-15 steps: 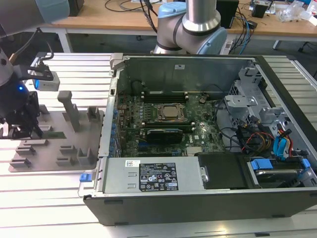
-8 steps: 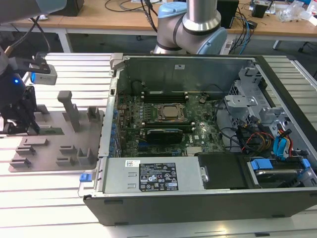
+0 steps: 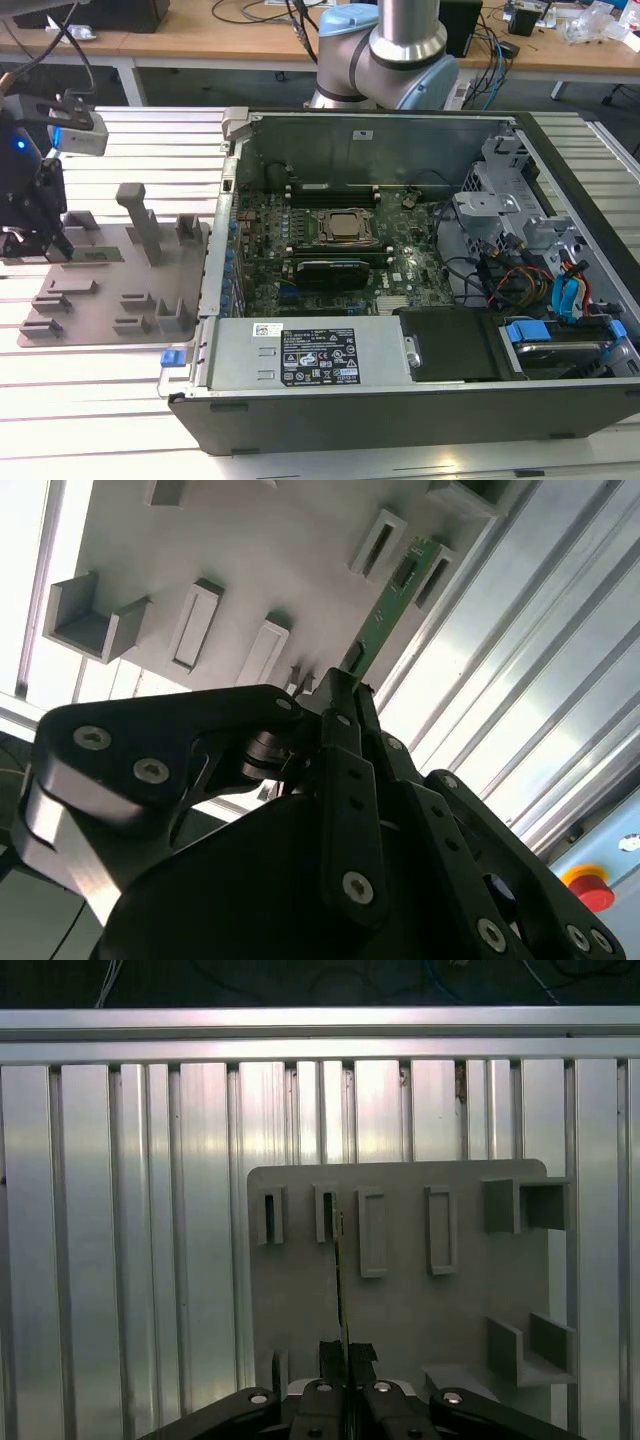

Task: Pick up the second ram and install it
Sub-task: 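Pick up the second ram and move it above second insertion slot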

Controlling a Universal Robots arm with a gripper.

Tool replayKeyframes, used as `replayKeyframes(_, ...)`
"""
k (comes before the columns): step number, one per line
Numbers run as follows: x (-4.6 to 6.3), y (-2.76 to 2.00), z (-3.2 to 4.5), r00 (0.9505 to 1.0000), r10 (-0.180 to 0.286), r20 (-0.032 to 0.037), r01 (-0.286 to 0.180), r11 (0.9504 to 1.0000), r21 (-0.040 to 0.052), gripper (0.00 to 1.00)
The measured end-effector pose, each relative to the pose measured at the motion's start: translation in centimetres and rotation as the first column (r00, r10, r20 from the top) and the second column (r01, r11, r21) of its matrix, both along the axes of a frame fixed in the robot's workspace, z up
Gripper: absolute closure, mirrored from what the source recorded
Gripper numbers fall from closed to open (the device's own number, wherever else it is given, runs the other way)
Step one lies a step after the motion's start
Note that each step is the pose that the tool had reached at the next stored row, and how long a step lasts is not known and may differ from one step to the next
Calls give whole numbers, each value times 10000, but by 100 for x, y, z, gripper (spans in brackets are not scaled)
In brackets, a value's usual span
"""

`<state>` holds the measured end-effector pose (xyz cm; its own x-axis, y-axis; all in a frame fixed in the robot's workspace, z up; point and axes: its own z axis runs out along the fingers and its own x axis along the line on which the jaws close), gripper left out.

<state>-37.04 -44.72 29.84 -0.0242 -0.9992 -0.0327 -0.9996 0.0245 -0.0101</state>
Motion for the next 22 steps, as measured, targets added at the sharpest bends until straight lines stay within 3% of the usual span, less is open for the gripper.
replayKeyframes(8,0,0,183,10000,0,1,0,10000,1,86)
replayKeyframes(10,0,0,275,10000,0,0,0,10000,0,86)
replayKeyframes(20,0,0,492,10000,0,0,0,10000,-1,86)
replayKeyframes(22,0,0,571,10000,0,1,0,10000,0,86)
